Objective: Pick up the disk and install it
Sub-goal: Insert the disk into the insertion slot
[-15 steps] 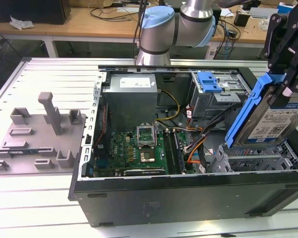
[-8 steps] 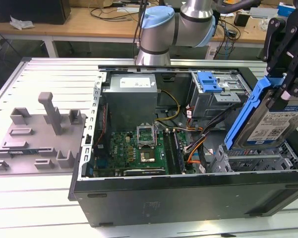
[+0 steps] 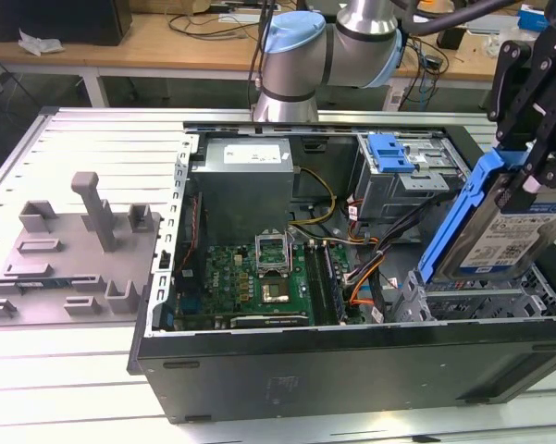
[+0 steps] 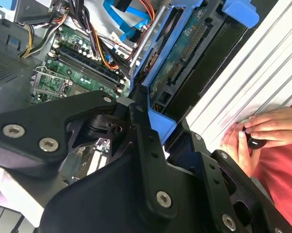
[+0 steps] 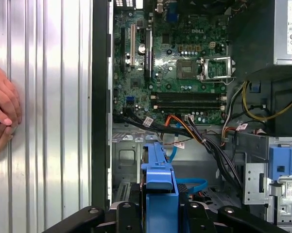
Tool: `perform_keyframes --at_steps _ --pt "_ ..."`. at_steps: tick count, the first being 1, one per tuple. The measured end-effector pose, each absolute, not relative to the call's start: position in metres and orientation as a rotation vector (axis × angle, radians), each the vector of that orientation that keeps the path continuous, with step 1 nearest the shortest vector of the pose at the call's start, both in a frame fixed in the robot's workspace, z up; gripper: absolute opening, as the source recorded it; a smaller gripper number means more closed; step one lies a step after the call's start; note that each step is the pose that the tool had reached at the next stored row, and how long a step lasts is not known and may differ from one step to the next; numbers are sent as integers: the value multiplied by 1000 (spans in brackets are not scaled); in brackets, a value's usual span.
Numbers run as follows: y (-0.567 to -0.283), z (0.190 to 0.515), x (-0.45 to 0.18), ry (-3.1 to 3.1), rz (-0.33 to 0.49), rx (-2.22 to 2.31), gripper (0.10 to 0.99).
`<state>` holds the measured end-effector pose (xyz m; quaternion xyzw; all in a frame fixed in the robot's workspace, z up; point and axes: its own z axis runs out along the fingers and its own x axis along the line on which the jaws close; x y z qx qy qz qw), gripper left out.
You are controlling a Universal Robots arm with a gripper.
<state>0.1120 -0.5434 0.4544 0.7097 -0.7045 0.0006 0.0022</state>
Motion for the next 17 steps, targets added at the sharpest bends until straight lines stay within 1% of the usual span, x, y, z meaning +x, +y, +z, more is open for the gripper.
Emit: perform_keyframes --at_steps 17 --pt "-546 431 113 -2210 2 2227 365"
